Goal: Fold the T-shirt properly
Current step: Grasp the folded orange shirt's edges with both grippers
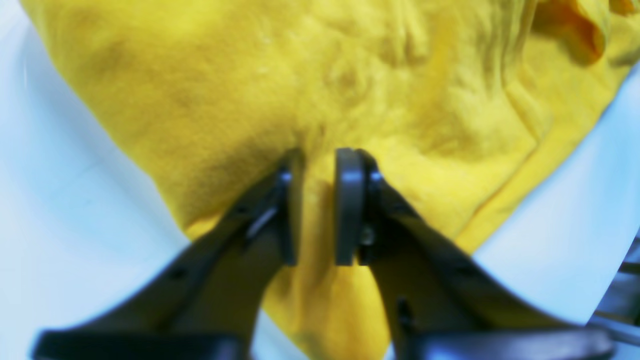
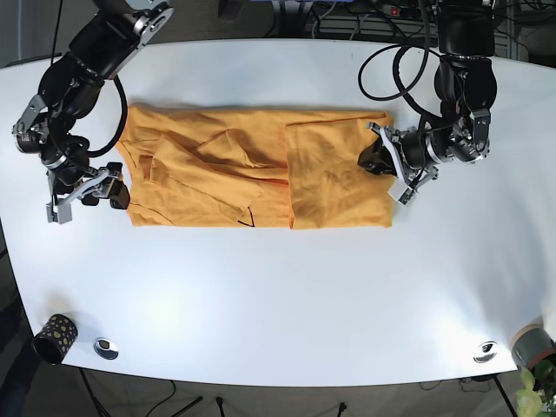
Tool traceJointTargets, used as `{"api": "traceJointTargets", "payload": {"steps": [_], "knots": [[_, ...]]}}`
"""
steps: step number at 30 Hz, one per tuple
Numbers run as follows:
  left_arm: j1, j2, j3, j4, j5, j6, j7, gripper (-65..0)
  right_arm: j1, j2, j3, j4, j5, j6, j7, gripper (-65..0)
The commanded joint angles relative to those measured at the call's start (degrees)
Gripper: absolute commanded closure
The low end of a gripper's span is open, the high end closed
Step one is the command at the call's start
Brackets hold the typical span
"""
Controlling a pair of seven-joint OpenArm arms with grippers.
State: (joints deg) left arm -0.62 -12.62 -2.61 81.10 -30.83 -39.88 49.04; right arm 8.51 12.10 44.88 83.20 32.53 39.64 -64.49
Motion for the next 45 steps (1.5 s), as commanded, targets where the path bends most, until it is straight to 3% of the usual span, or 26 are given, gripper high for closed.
{"api": "traceJointTargets", "payload": {"steps": [1, 4, 8, 17, 24, 28, 31, 33, 37, 40, 45], "knots": [[-0.92, -0.43, -0.25, 0.79, -0.95, -0.12, -1.87, -2.8, 0.85, 3.15, 0.35, -4.65, 5.22, 0.36, 0.97, -44.5], [-1.00, -0.43, -0.42, 0.61, -0.95, -0.12, -1.87, -0.1, 0.32, 4.65, 0.26, -9.04, 8.39, 0.36, 1.15, -44.5], [-1.00, -0.43, -0.51, 0.61, -0.95, -0.12, -1.96, 0.0, -1.52, 4.39, 0.26, -11.68, 8.83, 0.36, 1.32, -44.5], [-1.00, -0.43, -0.25, 0.44, -0.86, -0.12, -1.96, 0.0, -4.43, 0.78, -2.82, -11.51, 8.74, 0.36, 1.32, -44.5], [-1.00, -0.08, -0.16, 0.44, 4.76, -0.12, -1.96, 0.0, -6.01, -2.21, -8.80, -7.64, 8.65, 0.36, 3.61, -44.4], [-1.00, 0.01, -0.16, 0.44, 5.82, -0.12, -1.96, 0.0, -5.48, -2.65, -9.32, -7.29, 8.65, 0.36, 3.79, -44.1], [-1.00, 0.01, -0.16, 0.44, 5.91, -0.12, -1.96, 0.0, -4.69, -2.56, -9.41, -7.46, 8.56, 0.36, 5.19, -36.8], [-1.00, 0.01, -0.16, 0.44, 5.91, -0.12, -1.96, 0.0, -4.34, -2.38, -9.50, -7.46, 7.95, 0.36, 6.69, -23.8], [-1.00, 0.01, 0.55, 0.44, 5.99, -0.12, -1.96, 0.0, -3.28, -2.38, -9.59, -7.20, 4.08, 0.36, 7.39, -4.8], [-1.09, 0.01, 3.27, 0.35, 5.99, -0.12, -2.05, 0.0, -3.02, -2.38, -9.59, -5.79, 1.62, 0.36, 7.39, 0.0], [-2.41, 0.89, 7.49, -1.14, 5.73, 1.06, -2.05, 0.0, -4.51, -2.47, -9.50, 1.77, 1.09, 0.36, 7.30, 0.0]]}}
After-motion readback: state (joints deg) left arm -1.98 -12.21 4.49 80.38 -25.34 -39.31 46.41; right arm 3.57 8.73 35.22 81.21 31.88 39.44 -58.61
